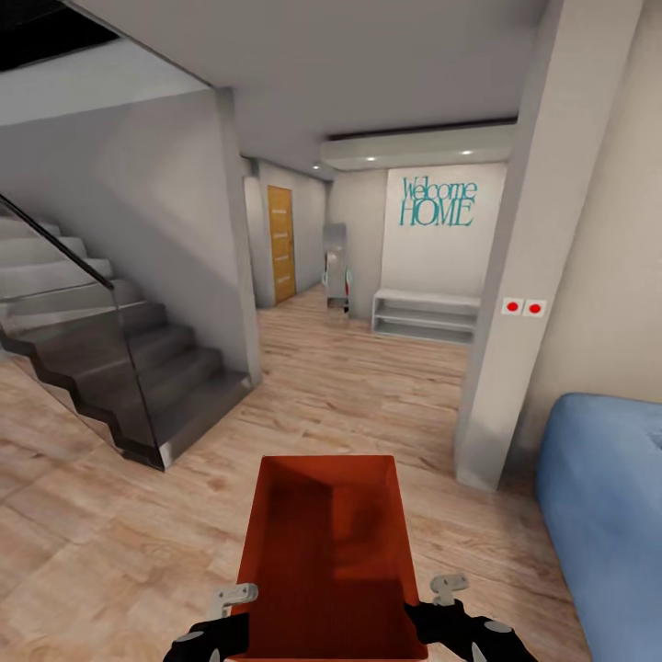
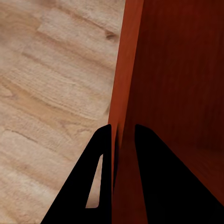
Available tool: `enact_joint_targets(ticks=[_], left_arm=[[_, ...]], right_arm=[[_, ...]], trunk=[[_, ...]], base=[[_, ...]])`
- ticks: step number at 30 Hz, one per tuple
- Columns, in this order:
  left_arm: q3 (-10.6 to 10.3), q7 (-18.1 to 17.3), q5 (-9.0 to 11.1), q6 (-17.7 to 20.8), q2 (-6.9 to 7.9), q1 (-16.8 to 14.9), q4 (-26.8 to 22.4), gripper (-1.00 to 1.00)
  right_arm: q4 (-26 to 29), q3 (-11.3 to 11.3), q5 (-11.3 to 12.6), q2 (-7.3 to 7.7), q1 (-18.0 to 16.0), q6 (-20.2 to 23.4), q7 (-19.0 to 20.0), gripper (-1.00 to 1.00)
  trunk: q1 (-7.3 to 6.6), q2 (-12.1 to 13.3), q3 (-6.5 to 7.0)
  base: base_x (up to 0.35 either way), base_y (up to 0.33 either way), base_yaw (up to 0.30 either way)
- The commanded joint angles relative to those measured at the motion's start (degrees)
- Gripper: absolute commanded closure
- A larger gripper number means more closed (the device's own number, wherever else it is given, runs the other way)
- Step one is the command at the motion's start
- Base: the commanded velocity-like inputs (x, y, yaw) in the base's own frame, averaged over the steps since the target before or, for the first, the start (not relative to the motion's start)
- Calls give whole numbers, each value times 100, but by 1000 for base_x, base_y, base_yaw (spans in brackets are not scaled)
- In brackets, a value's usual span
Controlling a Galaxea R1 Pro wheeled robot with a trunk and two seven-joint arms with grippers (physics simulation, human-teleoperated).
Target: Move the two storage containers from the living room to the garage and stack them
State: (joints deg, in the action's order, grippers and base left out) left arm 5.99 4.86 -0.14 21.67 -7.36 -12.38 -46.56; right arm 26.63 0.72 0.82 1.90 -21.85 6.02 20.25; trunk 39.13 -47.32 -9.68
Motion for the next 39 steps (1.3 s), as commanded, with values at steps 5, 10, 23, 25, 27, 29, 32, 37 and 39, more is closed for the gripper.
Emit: enact_joint_targets(ticks=[5,10,23,25,27,29,32,37,39], left_arm=[[20,41,-109,-277,-2,-1,-22,100],[18,41,-109,-277,-5,-1,-24,100],[16,41,-109,-277,-11,-1,-20,100],[16,41,-109,-277,-11,-1,-20,100],[16,41,-109,-277,-11,-1,-20,100],[16,41,-109,-277,-13,-1,-20,100],[16,41,-109,-277,-16,-1,-20,100],[16,41,-109,-277,-17,-1,-20,100],[16,41,-110,-277,-15,-1,-20,100]], right_arm=[[0,-37,32,3,-3,40,163,100],[0,-37,32,3,-3,40,163,100],[-1,-37,32,3,-3,40,163,100],[-1,-37,32,3,-3,40,163,100],[0,-37,32,3,-3,40,163,100],[-1,-37,32,3,-3,40,163,100],[0,-37,32,3,-3,40,164,100],[0,-37,32,3,-3,40,165,100],[0,-37,32,3,-3,40,164,100]], trunk=[[5,-7,-9],[5,-7,-9],[5,-7,-9],[5,-7,-9],[5,-7,-9],[5,-7,-9],[5,-7,-9],[5,-7,-9],[5,-7,-9]], base=[[330,0,-4],[330,0,-93],[330,0,-58],[330,0,0],[330,0,0],[330,0,0],[330,0,0],[330,0,0],[330,0,0]])
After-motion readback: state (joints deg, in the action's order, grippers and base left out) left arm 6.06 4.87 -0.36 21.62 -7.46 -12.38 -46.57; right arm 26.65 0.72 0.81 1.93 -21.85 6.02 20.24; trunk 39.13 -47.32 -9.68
